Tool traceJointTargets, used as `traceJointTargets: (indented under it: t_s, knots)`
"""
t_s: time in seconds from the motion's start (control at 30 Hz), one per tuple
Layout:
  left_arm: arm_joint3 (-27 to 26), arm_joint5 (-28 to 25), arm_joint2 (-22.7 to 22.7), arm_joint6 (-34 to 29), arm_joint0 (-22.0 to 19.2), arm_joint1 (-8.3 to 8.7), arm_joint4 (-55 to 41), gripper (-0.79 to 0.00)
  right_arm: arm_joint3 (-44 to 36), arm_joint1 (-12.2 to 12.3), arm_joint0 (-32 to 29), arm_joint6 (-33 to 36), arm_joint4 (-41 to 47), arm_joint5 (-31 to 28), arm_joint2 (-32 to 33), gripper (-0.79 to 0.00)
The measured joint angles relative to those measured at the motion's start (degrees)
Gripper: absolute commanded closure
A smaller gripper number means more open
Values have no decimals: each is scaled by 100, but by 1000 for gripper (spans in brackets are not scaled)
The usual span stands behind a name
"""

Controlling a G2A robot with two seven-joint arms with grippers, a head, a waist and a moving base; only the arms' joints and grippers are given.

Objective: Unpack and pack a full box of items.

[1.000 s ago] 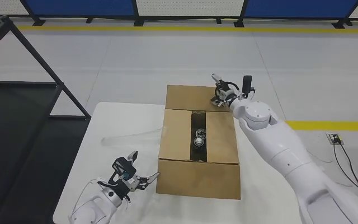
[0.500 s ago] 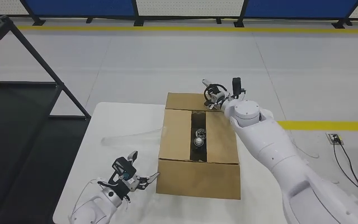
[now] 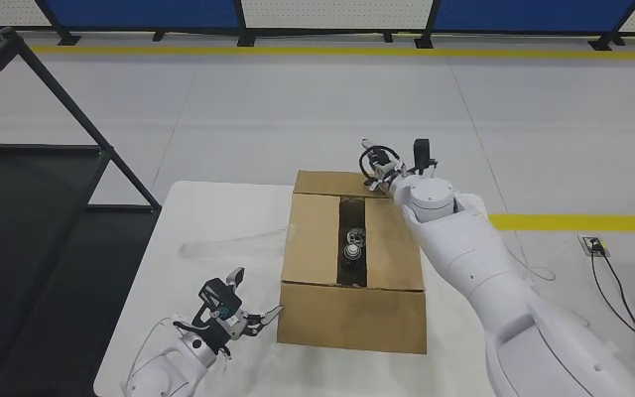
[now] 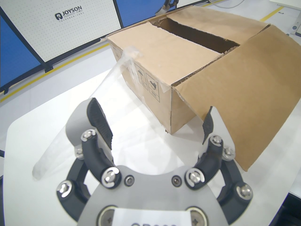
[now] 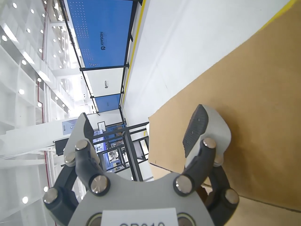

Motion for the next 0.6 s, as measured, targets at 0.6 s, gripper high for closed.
traceJointTargets:
  t_s: [0.6]
  knots:
    - [0, 0, 0, 0, 0, 0, 0, -785, 324, -132, 51, 871, -559, -181, 141, -785]
